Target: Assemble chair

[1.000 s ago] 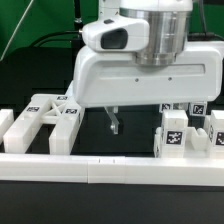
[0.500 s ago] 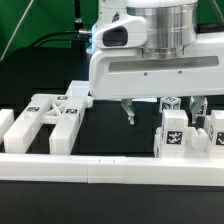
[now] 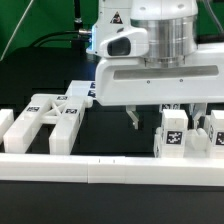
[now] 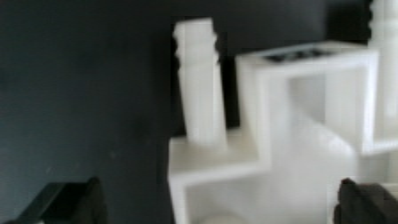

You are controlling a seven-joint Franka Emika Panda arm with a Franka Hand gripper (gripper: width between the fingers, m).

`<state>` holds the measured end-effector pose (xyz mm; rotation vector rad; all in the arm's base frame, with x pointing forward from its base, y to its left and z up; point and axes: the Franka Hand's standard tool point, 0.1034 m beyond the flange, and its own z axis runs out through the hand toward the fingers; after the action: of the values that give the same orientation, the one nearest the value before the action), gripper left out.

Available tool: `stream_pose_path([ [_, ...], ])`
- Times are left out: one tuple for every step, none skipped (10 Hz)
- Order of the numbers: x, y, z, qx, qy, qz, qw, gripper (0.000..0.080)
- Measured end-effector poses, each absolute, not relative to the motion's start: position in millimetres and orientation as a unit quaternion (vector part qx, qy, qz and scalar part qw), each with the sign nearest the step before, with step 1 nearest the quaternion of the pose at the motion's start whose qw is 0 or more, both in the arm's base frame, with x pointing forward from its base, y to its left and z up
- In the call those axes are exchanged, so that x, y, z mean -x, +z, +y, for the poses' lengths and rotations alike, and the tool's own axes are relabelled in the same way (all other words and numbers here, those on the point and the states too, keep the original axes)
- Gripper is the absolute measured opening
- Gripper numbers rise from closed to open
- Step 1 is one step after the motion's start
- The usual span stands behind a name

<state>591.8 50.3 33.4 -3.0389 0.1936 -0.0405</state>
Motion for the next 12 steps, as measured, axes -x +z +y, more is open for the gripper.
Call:
stream_pose_path([
  [-589.9,28.2,49.8,0.997,-0.016,0.064,0.045,0.0649],
  [-587.7,22.2,52.7,0.997,-0.014,0.066,0.043,0.0649],
  [-586.6,18.1,54.6,0.997,-0.011,0.066,0.042,0.0649],
  [-586.4,17.1,54.3,0.997,-0.010,0.066,0.041,0.0649],
  [-584.9,14.2,54.2,0.997,-0.008,0.066,0.041,0.0649],
  [-583.4,9.9,53.8,0.997,-0.007,0.066,0.039,0.0649],
  [-584.4,7.4,52.9,0.997,-0.012,0.066,0.037,0.0649],
  [-584.4,6.2,52.1,0.997,-0.014,0.066,0.036,0.0649],
  [-583.9,5.7,51.8,0.997,-0.014,0.066,0.035,0.0525],
  [-583.8,5.5,51.7,0.997,-0.014,0.066,0.035,0.0377],
  [-583.7,5.3,51.8,0.997,-0.014,0.066,0.035,0.0377],
  [-582.0,5.1,52.2,0.998,-0.012,0.060,0.034,0.0252],
])
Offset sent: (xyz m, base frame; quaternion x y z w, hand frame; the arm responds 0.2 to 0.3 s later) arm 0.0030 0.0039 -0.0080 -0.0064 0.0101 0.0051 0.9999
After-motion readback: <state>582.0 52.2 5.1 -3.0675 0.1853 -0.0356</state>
